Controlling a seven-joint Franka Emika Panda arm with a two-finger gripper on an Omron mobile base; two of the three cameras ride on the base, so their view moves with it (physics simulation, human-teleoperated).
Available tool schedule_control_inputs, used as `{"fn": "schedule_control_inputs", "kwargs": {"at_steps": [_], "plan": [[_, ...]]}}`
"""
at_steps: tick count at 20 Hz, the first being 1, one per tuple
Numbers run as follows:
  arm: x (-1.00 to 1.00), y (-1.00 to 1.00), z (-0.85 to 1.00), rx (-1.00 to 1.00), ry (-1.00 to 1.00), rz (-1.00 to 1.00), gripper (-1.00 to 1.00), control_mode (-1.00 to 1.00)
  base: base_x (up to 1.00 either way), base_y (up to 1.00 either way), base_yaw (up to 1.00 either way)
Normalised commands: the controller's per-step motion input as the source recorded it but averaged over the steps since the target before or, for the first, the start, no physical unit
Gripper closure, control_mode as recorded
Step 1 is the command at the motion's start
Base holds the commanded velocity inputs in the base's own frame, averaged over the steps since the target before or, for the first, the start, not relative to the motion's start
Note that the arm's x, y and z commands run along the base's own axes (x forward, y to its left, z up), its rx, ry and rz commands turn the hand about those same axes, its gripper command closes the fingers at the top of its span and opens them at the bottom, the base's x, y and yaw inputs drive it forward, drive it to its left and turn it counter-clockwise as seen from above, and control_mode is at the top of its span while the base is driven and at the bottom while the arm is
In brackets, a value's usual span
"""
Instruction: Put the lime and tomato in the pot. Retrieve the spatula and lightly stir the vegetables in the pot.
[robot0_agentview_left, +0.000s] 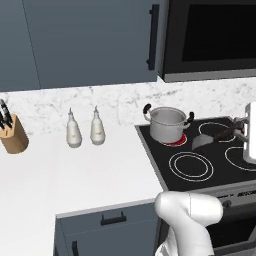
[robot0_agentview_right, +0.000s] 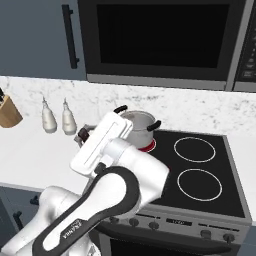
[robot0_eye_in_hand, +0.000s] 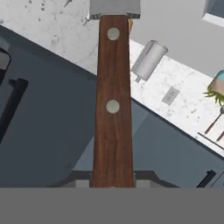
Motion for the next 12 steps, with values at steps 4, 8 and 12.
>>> {"fn": "schedule_control_inputs", "kwargs": {"at_steps": [4, 8, 12], "plan": [[0.48, -0.43, 0.13, 0.22, -0.04, -0.01, 1.0, -1.0, 0.0, 0.0, 0.0], [0.87, -0.04, -0.02, 0.07, -0.01, 0.0, 1.0, -1.0, 0.0, 0.0, 0.0], [0.96, 0.0, -0.14, 0.03, 0.0, -0.03, 1.0, -1.0, 0.0, 0.0, 0.0]]}}
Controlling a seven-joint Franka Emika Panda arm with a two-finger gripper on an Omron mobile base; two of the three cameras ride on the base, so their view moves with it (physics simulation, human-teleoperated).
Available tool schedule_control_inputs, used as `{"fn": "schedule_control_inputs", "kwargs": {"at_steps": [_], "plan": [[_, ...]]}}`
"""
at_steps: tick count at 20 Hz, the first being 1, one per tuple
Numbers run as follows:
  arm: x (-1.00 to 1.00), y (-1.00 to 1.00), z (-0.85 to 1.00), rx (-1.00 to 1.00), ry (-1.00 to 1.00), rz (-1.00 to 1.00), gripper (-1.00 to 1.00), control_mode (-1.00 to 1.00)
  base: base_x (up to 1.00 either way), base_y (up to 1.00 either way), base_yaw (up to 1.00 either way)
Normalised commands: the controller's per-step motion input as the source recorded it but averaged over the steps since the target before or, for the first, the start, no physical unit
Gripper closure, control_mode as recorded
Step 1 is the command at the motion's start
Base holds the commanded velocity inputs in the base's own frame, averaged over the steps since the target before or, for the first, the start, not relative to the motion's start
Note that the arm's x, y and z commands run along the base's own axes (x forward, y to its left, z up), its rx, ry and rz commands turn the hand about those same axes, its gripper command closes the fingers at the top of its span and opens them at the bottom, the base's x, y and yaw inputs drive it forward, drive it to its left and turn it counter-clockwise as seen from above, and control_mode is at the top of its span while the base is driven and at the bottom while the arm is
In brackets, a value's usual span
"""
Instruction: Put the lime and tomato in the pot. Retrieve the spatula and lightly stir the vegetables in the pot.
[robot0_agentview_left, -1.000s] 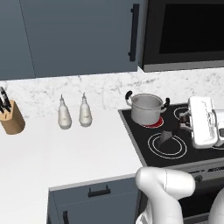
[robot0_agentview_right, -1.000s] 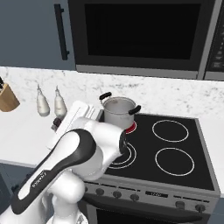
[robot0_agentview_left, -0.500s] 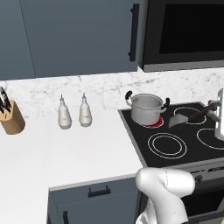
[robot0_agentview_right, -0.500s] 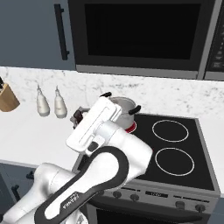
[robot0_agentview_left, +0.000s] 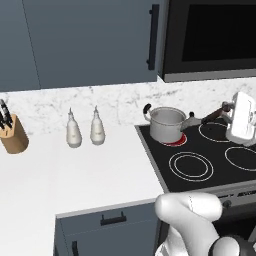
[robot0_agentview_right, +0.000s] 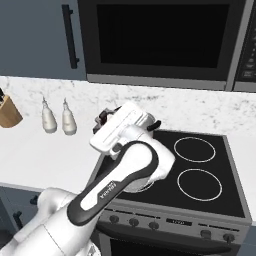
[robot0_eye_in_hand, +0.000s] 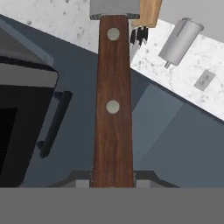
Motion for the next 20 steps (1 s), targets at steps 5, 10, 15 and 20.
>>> {"fn": "schedule_control_inputs", "kwargs": {"at_steps": [5, 10, 15, 20], "plan": [[0.92, -0.08, -0.23, 0.0, -0.03, -0.14, 1.0, -1.0, 0.0, 0.0, 0.0], [0.8, -0.03, -0.21, 0.0, -0.01, -0.19, 1.0, -1.0, 0.0, 0.0, 0.0], [0.83, -0.08, -0.22, 0.0, 0.01, -0.18, 1.0, -1.0, 0.0, 0.0, 0.0], [0.89, -0.11, -0.19, 0.03, 0.11, -0.17, 1.0, -1.0, 0.0, 0.0, 0.0]]}}
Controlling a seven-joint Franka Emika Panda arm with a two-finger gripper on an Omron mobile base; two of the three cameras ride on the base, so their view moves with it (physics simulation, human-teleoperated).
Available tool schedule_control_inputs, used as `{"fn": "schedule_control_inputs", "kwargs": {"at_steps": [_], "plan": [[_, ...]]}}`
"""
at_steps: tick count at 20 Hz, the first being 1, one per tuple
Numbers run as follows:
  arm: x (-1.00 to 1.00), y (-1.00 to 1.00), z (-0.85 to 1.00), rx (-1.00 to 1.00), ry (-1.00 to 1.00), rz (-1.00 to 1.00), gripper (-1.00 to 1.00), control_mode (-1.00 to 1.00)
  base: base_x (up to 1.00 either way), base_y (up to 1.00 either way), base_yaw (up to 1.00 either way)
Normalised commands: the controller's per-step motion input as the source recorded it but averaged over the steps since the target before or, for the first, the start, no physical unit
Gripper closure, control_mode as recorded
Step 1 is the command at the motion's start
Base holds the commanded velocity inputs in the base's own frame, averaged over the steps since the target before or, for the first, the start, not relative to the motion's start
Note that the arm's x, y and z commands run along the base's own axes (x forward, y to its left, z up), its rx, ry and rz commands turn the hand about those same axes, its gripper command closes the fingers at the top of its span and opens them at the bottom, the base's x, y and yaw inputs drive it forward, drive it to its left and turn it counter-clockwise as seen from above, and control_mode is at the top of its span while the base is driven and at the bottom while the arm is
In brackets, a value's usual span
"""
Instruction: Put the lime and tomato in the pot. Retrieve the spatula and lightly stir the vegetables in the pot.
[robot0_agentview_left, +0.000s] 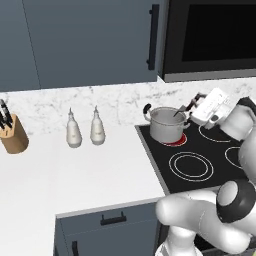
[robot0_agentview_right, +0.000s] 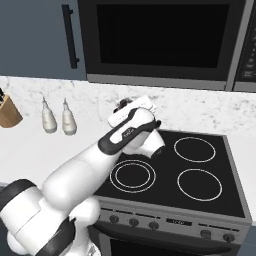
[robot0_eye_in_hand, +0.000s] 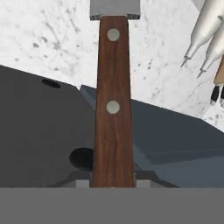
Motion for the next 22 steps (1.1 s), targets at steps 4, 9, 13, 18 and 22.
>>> {"fn": "schedule_control_inputs", "kwargs": {"at_steps": [4, 9, 13, 18, 22], "plan": [[0.76, -0.08, -0.38, 0.08, 0.27, -0.15, 1.0, -1.0, 0.0, 0.0, 0.0], [0.65, -0.08, -0.4, 0.09, 0.21, -0.13, 1.0, -1.0, 0.0, 0.0, 0.0], [0.64, -0.09, -0.27, 0.09, 0.08, -0.11, 1.0, -1.0, 0.0, 0.0, 0.0], [0.59, -0.08, -0.17, 0.09, 0.02, -0.1, 1.0, -1.0, 0.0, 0.0, 0.0], [0.06, -0.13, -0.02, 0.11, 0.0, -0.08, 1.0, -1.0, 0.0, 0.0, 0.0]]}}
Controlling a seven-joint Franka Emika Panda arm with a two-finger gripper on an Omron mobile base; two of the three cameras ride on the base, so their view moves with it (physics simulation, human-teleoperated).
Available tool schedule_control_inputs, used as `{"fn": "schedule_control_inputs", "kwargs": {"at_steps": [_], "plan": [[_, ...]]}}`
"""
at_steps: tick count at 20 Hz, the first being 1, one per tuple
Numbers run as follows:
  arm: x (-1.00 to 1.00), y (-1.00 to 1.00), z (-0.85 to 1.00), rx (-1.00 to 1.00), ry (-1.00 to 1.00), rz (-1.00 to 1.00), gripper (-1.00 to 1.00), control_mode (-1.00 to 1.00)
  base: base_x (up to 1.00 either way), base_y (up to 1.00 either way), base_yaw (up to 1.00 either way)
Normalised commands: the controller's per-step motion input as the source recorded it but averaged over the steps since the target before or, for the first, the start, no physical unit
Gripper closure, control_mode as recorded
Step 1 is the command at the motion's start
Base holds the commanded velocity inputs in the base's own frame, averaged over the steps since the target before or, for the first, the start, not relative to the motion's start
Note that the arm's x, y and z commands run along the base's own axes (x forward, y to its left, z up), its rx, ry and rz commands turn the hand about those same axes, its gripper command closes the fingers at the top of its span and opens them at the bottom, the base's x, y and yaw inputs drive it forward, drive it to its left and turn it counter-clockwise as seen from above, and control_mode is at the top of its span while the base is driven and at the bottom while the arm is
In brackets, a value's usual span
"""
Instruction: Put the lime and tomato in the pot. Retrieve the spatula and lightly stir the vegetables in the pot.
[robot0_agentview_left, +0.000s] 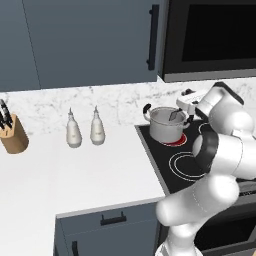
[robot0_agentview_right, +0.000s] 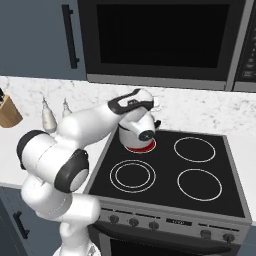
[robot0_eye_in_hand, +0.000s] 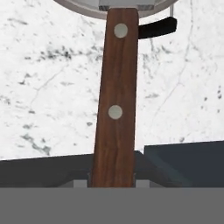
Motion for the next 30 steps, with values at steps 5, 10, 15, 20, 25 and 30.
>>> {"fn": "schedule_control_inputs", "kwargs": {"at_steps": [5, 10, 15, 20, 25, 30], "plan": [[0.2, -0.14, -0.26, 0.1, 0.02, -0.09, 1.0, -1.0, 0.0, 0.0, 0.0], [0.64, -0.07, -0.48, 0.06, 0.11, -0.12, 1.0, -1.0, 0.0, 0.0, 0.0], [0.54, -0.02, -0.61, 0.05, 0.11, -0.11, 1.0, -1.0, 0.0, 0.0, 0.0], [0.42, 0.0, -0.56, 0.02, 0.12, -0.1, 1.0, -1.0, 0.0, 0.0, 0.0], [0.41, 0.0, -0.43, 0.0, 0.11, -0.1, 1.0, -1.0, 0.0, 0.0, 0.0], [-0.09, -0.05, 0.2, 0.0, -0.01, -0.11, 1.0, -1.0, 0.0, 0.0, 0.0]]}}
